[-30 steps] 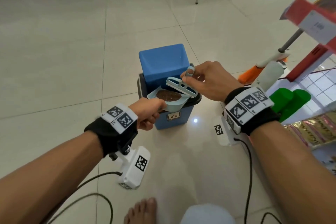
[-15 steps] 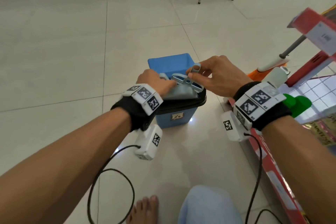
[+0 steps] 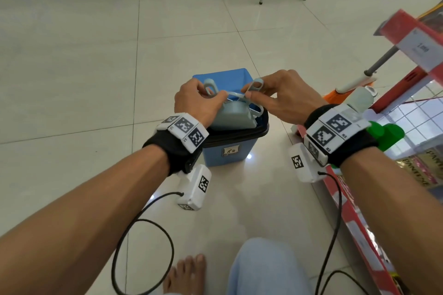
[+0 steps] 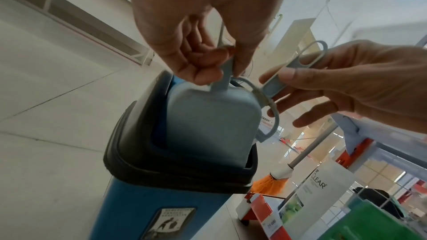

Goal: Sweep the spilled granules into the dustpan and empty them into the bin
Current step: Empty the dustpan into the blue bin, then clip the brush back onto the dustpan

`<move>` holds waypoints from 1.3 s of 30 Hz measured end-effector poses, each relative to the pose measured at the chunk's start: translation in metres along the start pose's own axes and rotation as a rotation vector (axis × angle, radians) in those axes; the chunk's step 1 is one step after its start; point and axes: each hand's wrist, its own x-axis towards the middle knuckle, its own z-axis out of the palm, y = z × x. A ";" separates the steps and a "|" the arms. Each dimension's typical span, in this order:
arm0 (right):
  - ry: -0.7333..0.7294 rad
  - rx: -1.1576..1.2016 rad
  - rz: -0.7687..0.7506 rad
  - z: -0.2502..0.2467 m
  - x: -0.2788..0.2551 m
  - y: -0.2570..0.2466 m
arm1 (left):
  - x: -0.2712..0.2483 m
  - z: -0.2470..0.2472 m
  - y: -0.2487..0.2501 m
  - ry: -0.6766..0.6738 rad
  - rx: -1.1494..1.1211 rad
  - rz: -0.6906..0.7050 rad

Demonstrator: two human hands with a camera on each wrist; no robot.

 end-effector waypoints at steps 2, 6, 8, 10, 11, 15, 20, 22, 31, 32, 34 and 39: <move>0.004 0.001 0.008 -0.002 0.000 0.003 | 0.000 -0.001 -0.002 0.005 0.015 0.010; 0.010 0.001 0.007 -0.001 0.001 0.007 | -0.004 -0.002 -0.006 -0.012 -0.004 -0.003; -0.066 -0.020 0.014 0.004 0.001 0.009 | -0.006 -0.001 -0.007 0.031 -0.050 -0.003; -0.049 -0.028 -0.001 0.010 -0.001 0.013 | -0.010 0.000 -0.010 0.050 -0.082 0.004; -0.008 -0.015 -0.009 0.011 -0.002 0.014 | -0.013 0.001 -0.011 0.029 -0.086 0.008; -0.019 0.001 0.000 0.018 -0.008 0.019 | -0.023 -0.001 -0.019 -0.008 -0.122 -0.017; 0.110 0.057 -0.029 0.011 -0.017 0.028 | -0.017 -0.013 -0.019 0.031 -0.274 -0.073; 0.127 0.066 -0.028 0.007 -0.018 0.027 | -0.019 -0.016 -0.022 -0.012 -0.298 -0.107; 0.302 0.192 -0.075 0.011 -0.029 0.017 | -0.037 -0.020 -0.057 -0.045 -0.415 -0.341; 0.335 0.218 -0.081 0.012 -0.029 0.015 | -0.039 -0.021 -0.062 -0.045 -0.438 -0.378; 0.389 0.279 -0.080 0.012 -0.028 0.011 | -0.043 -0.024 -0.068 -0.043 -0.532 -0.457; 0.178 0.523 -0.086 0.015 -0.021 -0.002 | -0.047 -0.040 -0.077 -0.022 -0.696 -0.529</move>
